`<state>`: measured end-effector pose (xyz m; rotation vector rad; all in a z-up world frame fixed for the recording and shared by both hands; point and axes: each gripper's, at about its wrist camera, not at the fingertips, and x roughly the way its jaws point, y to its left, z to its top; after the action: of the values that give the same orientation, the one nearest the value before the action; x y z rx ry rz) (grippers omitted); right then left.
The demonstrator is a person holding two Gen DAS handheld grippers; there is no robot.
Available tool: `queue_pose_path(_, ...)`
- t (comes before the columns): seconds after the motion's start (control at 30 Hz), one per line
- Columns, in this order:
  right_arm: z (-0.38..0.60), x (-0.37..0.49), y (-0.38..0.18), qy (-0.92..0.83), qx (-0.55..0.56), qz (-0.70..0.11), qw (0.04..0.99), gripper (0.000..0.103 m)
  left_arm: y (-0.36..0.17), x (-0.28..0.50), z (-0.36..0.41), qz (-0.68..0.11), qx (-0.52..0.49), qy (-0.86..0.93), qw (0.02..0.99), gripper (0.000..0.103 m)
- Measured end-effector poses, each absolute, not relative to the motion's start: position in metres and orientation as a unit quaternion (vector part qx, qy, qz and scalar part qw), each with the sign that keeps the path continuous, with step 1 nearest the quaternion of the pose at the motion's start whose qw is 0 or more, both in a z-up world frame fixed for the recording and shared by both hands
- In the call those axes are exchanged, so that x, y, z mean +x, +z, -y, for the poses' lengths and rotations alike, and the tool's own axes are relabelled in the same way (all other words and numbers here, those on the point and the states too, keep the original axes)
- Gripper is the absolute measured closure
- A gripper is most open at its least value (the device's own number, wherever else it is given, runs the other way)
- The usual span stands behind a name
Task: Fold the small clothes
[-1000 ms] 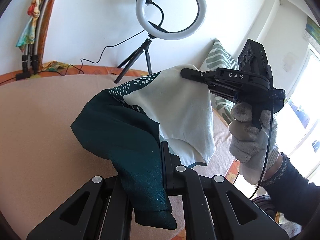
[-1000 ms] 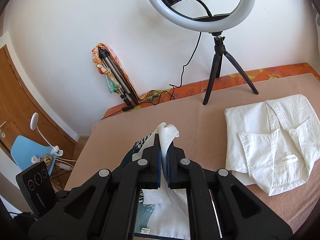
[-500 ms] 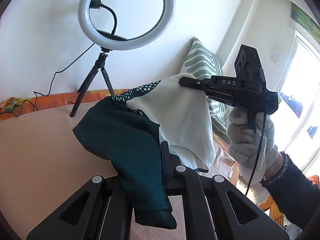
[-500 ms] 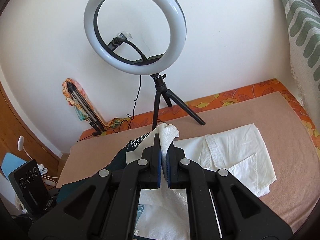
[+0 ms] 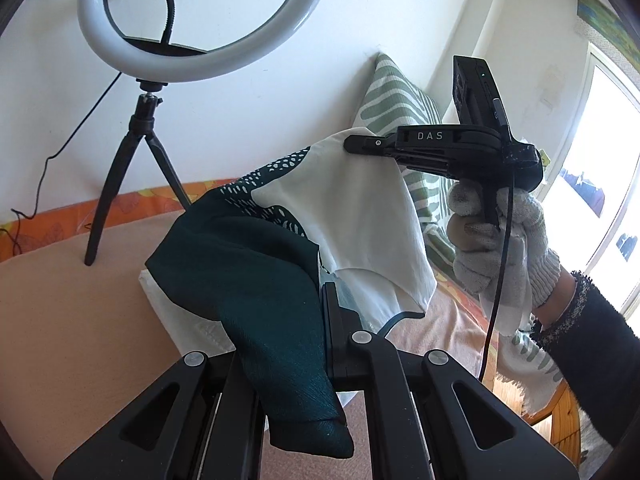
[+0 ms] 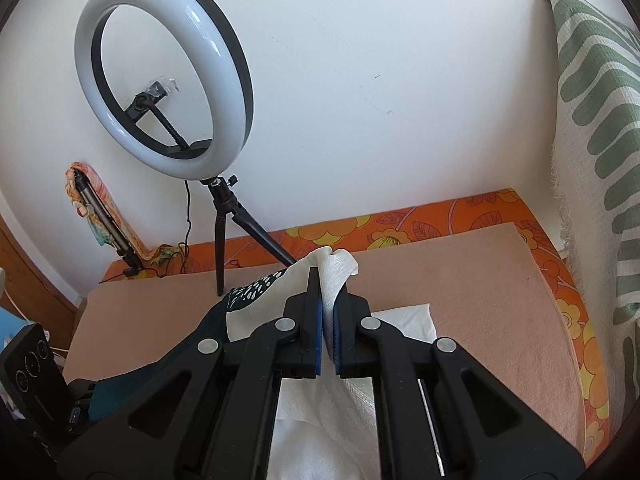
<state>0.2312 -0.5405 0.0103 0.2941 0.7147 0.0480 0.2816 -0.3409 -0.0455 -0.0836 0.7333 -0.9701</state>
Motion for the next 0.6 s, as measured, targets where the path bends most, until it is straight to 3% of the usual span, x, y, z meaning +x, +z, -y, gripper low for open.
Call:
queue_pose_path(0.27,0.558,0.255,-0.034,-0.003,0.125,-0.39,0.913,0.098,-0.073,0.28,0.358,-0.387,-0.011,-0.466,0.795,0.098)
queue_pose_path(0.37,0.562,0.259,-0.042,-0.016,0.101,-0.407,0.908,0.098,-0.075,0.274,0.362,-0.405,0.023,-0.463,0.788,0.088)
queue_pose_path(0.43,0.565,0.261,-0.046,-0.044,0.084,-0.418,0.904,0.081,-0.072,0.268,0.36,-0.4,0.048,-0.451,0.797,0.072)
queue_pose_path(0.5,0.57,0.257,-0.045,-0.074,0.076,-0.415,0.904,0.041,-0.067,0.262,0.356,-0.388,0.075,-0.429,0.812,0.038)
queue_pose_path(0.6,0.579,0.245,-0.043,-0.071,0.088,-0.41,0.905,0.035,-0.058,0.253,0.347,-0.362,0.092,-0.415,0.829,0.03)
